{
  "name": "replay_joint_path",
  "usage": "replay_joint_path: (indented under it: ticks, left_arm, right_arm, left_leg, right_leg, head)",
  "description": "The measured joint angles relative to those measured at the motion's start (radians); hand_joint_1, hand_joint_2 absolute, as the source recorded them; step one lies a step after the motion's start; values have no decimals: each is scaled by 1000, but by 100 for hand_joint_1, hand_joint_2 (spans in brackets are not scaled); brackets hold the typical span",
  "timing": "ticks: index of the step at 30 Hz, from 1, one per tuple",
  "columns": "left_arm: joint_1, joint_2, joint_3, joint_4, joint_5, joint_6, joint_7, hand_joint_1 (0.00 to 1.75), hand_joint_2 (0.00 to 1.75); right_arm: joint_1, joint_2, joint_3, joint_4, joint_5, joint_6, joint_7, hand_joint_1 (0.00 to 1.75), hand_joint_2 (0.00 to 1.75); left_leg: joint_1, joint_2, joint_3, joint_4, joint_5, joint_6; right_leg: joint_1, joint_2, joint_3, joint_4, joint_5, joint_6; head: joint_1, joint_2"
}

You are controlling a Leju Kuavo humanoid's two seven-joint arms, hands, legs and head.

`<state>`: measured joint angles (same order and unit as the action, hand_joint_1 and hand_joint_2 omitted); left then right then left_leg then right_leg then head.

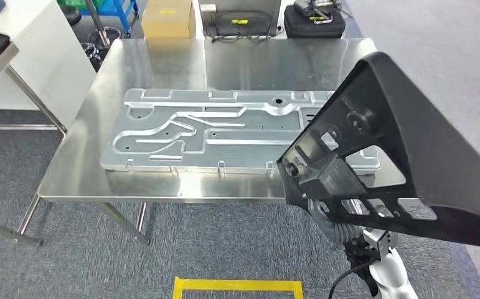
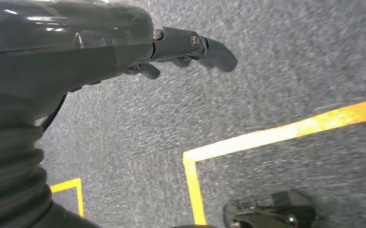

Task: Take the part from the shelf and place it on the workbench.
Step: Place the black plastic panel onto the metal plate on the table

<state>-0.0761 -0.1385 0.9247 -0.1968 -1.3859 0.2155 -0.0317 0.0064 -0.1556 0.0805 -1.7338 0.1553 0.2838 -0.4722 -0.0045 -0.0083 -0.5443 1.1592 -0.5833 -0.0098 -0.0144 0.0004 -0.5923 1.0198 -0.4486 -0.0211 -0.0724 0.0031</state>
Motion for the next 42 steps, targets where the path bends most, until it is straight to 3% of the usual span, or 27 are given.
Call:
replay_joint_path:
  ticks: [2, 3, 4, 7, 8, 9, 12, 14, 17, 18, 19, 21, 23, 25, 28, 30, 32, 33, 34, 35, 37, 38, 39, 42]
  left_arm:
    - [1, 0, 0, 0, 0, 0, 0, 0, 175]
    - [2, 0, 0, 0, 0, 0, -1, 0, 175]
    - [4, 1, 1, 0, 0, 0, -2, 0, 175]
    - [7, 1, 1, 0, -3, -2, -5, 0, 175]
    - [7, 2, 1, 0, -4, -3, -7, 0, 175]
    - [7, 2, 1, 0, -5, -5, -10, 0, 175]
    - [3, 2, 1, 0, -17, -11, -30, 0, 175]
    - [-2, 2, -3, 0, -30, -15, -48, 0, 175]
    - [-16, 2, -13, 0, -44, -17, -60, 0, 175]
    - [-22, 2, -15, 0, -46, -17, -60, 0, 175]
    - [-28, 2, -16, 0, -48, -17, -59, 0, 175]
    - [-36, 2, -17, 0, -44, -18, -60, 0, 175]
    - [-40, 1, -17, 0, -36, -21, -66, 0, 175]
    - [-43, 0, -17, 0, -30, -22, -72, 0, 175]
    - [-39, 0, -16, 0, -27, -23, -75, 0, 175]
    - [-37, 0, -16, 0, -25, -23, -76, 0, 175]
    - [-35, 1, -16, 0, -26, -24, -74, 0, 175]
    - [-32, 2, -15, 0, -26, -24, -73, 0, 175]
    - [-29, 3, -15, 0, -27, -24, -70, 0, 175]
    - [-26, 4, -15, 0, -27, -23, -69, 0, 175]
    - [-20, 7, -15, 0, -28, -23, -66, 0, 175]
    - [-18, 8, -14, 0, -30, -22, -65, 0, 175]
    - [-17, 9, -14, 0, -31, -22, -64, 0, 175]
    - [-15, 9, -14, 0, -31, -22, -64, 0, 175]
  right_arm:
    - [0, 0, 0, 0, 2, -1, 1, 175, 175]
    - [0, 0, 0, -1, 8, -4, 2, 175, 175]
    - [0, 0, 0, -1, 21, -12, 5, 175, 175]
    - [-10, -4, 1, -5, 108, -71, 19, 175, 175]
    - [-22, -8, 2, -6, 147, -103, 26, 175, 175]
    - [-47, -17, 3, -8, 202, -152, 37, 175, 175]
    - [-180, -62, 7, -14, 470, -397, 95, 175, 175]
    - [-289, -93, 8, -9, 698, -555, 145, 175, 175]
    - [-485, -107, 36, 67, 1004, -656, 238, 175, 175]
    - [-552, -106, 54, 120, 1079, -661, 275, 175, 175]
    - [-615, -102, 73, 184, 1136, -661, 312, 175, 175]
    - [-727, -88, 113, 338, 1207, -674, 367, 175, 175]
    - [-811, -67, 144, 505, 1238, -721, 394, 175, 175]
    - [-854, -48, 164, 637, 1252, -773, 403, 175, 175]
    - [-883, -24, 184, 764, 1268, -778, 411, 175, 175]
    - [-900, -5, 196, 845, 1280, -747, 423, 175, 175]
    - [-903, 15, 204, 936, 1287, -733, 433, 175, 175]
    - [-897, 26, 209, 981, 1288, -733, 434, 175, 175]
    - [-889, 36, 212, 1022, 1288, -736, 433, 175, 175]
    - [-880, 45, 216, 1057, 1286, -739, 430, 175, 175]
    - [-866, 63, 218, 1120, 1281, -746, 427, 175, 175]
    - [-862, 71, 218, 1146, 1278, -749, 427, 175, 175]
    - [-860, 77, 218, 1169, 1275, -752, 427, 175, 175]
    - [-855, 92, 219, 1215, 1269, -751, 421, 175, 175]
  left_leg:
    - [5, 0, -81, 112, -47, -8]
    - [7, 0, -107, 132, -51, -9]
    - [8, 0, -118, 119, -34, -10]
    - [7, 2, -92, -50, 104, -2]
    - [4, 3, -85, -93, 132, 4]
    - [1, 4, -82, -115, 149, 11]
    - [-3, 7, -78, -126, 159, 30]
    - [1, 9, -68, -137, 161, 40]
    - [3, 9, -61, -141, 155, 47]
    - [2, 9, -58, -141, 152, 48]
    - [2, 7, -54, -140, 149, 47]
    - [2, 2, -43, -139, 140, 44]
    - [1, -5, -41, -137, 135, 37]
    - [1, -12, -47, -137, 136, 28]
    - [2, -13, -56, -126, 124, 12]
    - [3, -9, -95, -44, 84, 2]
    - [7, -7, -166, 89, 37, -4]
    - [8, -5, -194, 133, 31, -6]
    - [9, -4, -206, 143, 43, -8]
    - [10, -2, -197, 109, 75, -8]
    - [10, -1, -144, -23, 153, -4]
    - [9, -1, -118, -83, 176, -1]
    - [8, -1, -105, -117, 184, 3]
    - [7, -1, -99, -137, 179, 16]
  right_leg:
    - [0, 1, 12, 0, -13, -2]
    - [0, 2, 21, 0, -22, -2]
    - [0, 3, 33, 0, -30, -1]
    - [1, 5, 71, 0, -59, 8]
    - [2, 7, 77, 1, -66, 12]
    - [3, 9, 79, 2, -72, 17]
    - [0, 14, 78, 5, -82, 37]
    - [-2, 10, 55, 54, -110, 46]
    - [-3, 5, -62, 242, -169, 55]
    - [-4, 5, -95, 279, -163, 56]
    - [-5, 4, -109, 278, -136, 56]
    - [-6, 4, -86, 170, -38, 51]
    - [0, 5, -50, 57, 24, 41]
    - [7, 5, -39, 21, 22, 33]
    - [0, 4, -29, 1, 17, 22]
    - [-5, 1, -20, -6, 16, 11]
    - [-4, 0, -14, -6, 11, 4]
    - [-4, 0, -11, -6, 9, 3]
    - [-4, 1, -8, -5, 6, 4]
    - [-4, 2, -4, -4, 2, 5]
    - [-3, 5, 3, -1, -8, 11]
    - [-2, 6, 3, 2, -12, 14]
    - [0, 6, 1, 3, -14, 19]
    - [1, 6, -3, 2, -16, 33]
  head:
    - [0, 0]
    - [0, 0]
    - [0, 0]
    - [0, 0]
    - [0, 0]
    - [0, 0]
    - [0, 0]
    - [0, 0]
    - [0, 0]
    - [0, 0]
    - [0, 0]
    - [0, 0]
    - [0, 0]
    - [0, 0]
    - [1, 0]
    - [1, 0]
    - [1, 0]
    - [1, 0]
    - [1, 0]
    - [1, 0]
    - [1, 0]
    - [1, 0]
    - [1, 0]
    - [1, 0]
